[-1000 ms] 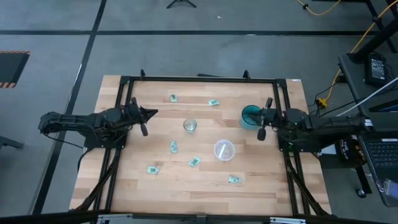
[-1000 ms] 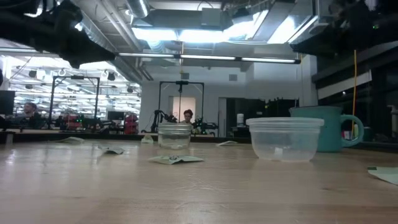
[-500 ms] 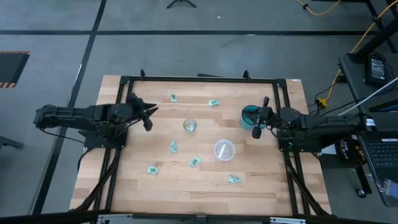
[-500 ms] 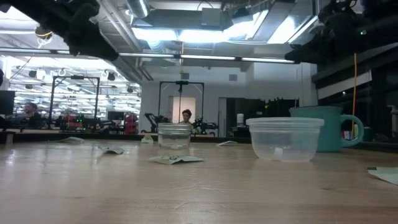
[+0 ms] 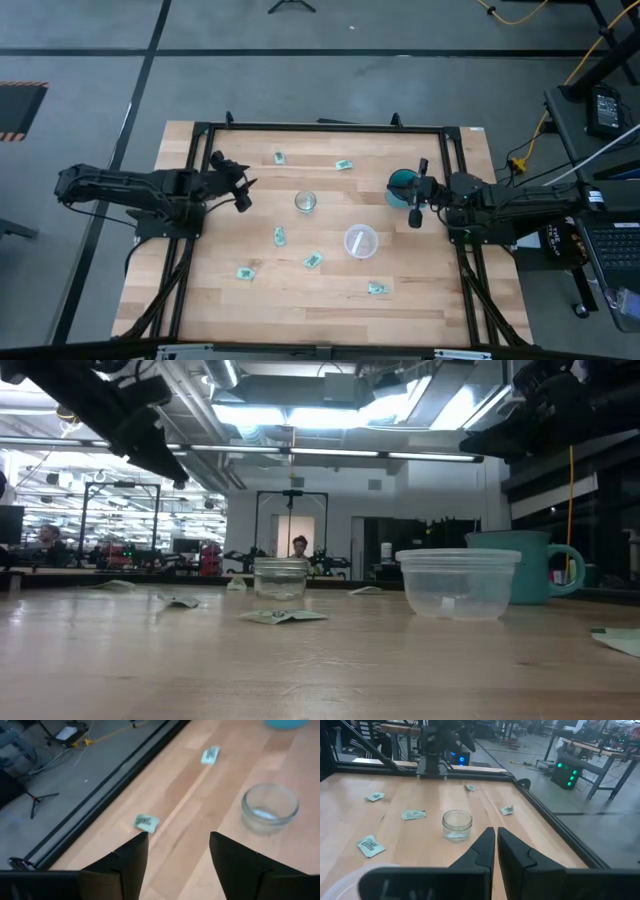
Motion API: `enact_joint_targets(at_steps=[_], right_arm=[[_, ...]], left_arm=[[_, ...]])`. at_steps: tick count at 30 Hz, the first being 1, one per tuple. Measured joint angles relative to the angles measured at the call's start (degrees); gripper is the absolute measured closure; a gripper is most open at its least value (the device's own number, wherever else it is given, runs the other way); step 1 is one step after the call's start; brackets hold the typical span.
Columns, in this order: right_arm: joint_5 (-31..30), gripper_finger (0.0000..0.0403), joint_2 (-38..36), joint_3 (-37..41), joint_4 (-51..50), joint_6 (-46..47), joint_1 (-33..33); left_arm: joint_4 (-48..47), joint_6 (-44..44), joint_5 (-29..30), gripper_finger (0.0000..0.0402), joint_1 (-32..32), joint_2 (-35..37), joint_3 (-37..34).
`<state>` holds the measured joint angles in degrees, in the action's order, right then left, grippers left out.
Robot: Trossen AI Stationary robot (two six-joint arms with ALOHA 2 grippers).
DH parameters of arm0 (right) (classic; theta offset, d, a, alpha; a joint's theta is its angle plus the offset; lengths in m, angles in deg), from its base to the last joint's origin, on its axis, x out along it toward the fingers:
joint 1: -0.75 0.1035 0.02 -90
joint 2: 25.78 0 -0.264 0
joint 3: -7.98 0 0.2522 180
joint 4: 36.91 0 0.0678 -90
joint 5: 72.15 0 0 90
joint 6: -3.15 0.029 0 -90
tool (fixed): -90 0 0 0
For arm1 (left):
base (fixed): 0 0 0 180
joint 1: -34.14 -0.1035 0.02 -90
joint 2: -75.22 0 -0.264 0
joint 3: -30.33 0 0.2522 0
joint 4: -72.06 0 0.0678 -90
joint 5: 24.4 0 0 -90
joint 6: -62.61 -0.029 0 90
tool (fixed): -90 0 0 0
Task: Pick and place Stevia / Truvia into bins
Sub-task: Put the stevia packet into the transparent glass container
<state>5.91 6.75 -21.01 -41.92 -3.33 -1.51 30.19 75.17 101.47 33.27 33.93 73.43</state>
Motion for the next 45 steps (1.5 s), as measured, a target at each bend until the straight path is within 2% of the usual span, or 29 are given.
enact_joint_targets(at_steps=[5, 15, 19, 23, 30, 37, 45], right_arm=[[0.0, 0.0377, 0.0, 0.0, 0.2, 0.1, 0.0], [0.0, 0.0377, 0.0, 0.0, 0.5, 0.0, 0.0], [0.0, 0.0377, 0.0, 0.0, 0.5, -0.1, 0.0], [0.0, 0.0377, 0.0, 0.0, 0.5, -0.1, 0.0], [0.0, 0.0377, 0.0, 0.0, 0.5, 0.0, 0.0], [0.0, 0.0377, 0.0, 0.0, 0.5, 0.0, 0.0], [0.0, 0.0377, 0.0, 0.0, 0.4, 0.1, 0.0]], left_arm=[[-4.1, 1.3, 0.3, 0.0189, 0.1, -5.9, 2.8], [-33.3, 20.1, -0.2, 0.0197, 0.0, -20.3, 18.3], [-40.8, 25.8, -2.5, 0.0196, 0.0, -25.3, 21.7], [-44.8, 28.2, -7.1, 0.0197, 0.0, -29.2, 22.4], [-50.2, 28.2, -7.6, 0.0196, -0.6, -34.4, 22.4], [-49.9, 25.5, -12.7, 0.0197, -3.9, -37.0, 22.4], [-47.7, 19.8, -12.9, 0.0197, -8.4, -38.7, 22.4]])
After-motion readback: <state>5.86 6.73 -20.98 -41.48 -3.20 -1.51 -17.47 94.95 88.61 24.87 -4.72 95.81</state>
